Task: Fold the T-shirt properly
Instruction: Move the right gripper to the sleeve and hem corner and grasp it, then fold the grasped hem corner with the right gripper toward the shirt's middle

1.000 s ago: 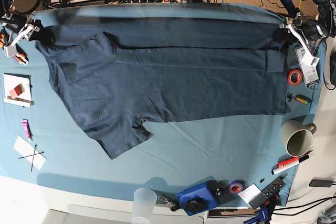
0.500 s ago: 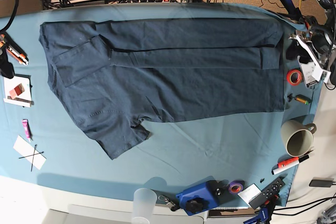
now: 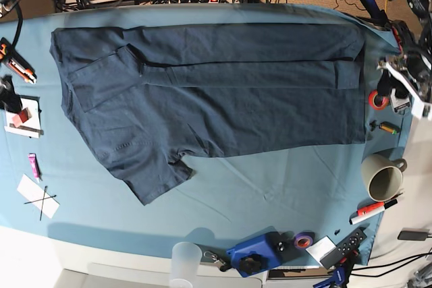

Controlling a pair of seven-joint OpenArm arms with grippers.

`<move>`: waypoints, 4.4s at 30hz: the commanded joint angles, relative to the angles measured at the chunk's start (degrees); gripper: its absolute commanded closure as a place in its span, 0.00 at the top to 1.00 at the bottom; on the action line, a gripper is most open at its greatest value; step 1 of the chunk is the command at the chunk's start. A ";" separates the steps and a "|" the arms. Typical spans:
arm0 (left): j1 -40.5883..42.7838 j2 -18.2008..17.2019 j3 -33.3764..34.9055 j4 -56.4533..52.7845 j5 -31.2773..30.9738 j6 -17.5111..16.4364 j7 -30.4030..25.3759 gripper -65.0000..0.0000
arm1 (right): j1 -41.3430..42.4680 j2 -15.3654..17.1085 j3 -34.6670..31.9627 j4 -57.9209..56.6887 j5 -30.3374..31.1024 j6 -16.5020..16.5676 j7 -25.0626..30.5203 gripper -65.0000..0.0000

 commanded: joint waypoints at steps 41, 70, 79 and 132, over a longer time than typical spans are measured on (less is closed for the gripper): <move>-2.25 -1.09 -0.33 0.74 -0.83 -0.22 -0.96 0.47 | 34.27 -8.37 -45.09 -34.45 -26.71 0.01 9.77 0.00; -2.23 3.65 -0.33 0.74 -0.66 -0.24 -1.16 0.47 | -2.38 0.61 -23.23 8.79 -4.44 0.01 -1.07 0.00; -2.25 3.65 -0.33 0.74 -0.66 -0.22 -1.20 0.47 | 4.39 0.50 -23.23 8.79 -4.98 0.01 0.17 0.30; -2.58 3.65 -0.33 0.74 -2.80 -0.24 -1.25 0.47 | 24.46 -4.26 -46.10 -31.93 -9.51 0.01 -1.51 0.00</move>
